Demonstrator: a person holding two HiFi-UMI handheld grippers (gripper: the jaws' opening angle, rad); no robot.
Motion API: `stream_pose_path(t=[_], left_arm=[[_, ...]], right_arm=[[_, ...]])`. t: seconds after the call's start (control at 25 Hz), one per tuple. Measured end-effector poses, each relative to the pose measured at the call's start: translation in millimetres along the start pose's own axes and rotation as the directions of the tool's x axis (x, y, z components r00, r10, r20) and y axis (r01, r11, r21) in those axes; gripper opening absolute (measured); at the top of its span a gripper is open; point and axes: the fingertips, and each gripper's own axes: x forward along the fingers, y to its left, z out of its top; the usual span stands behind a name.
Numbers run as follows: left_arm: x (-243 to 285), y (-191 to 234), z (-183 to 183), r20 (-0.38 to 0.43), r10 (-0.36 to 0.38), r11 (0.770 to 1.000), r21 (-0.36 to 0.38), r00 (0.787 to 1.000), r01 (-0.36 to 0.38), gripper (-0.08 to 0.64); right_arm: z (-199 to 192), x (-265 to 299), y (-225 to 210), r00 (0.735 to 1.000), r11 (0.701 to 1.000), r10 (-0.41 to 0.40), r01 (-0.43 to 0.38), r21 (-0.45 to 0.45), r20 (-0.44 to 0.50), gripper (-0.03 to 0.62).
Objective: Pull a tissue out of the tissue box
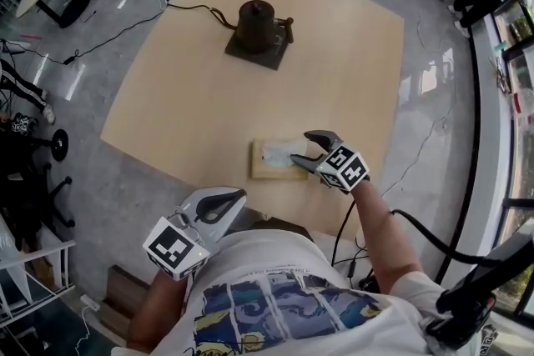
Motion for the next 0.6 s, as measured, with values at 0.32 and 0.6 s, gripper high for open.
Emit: stream_pose_path(t=[0.32, 0.6], left_arm=[[12.2, 2.7, -1.5, -0.013, -0.013, 1.0, -0.006, 1.0, 0.013, 0.002], [15.7, 2.7, -1.4, -0.019, -0.023, 1.0, -0.006, 1.0, 0.023, 0.002]], right_arm=[[-3.6, 13.8, 5.3, 0.999, 0.998, 0.049, -0.049, 0.039, -0.009, 0.279], [0.3, 17.2, 15.7, 0.999, 0.999, 0.05, -0.05, 0.008, -0.003, 0.259]])
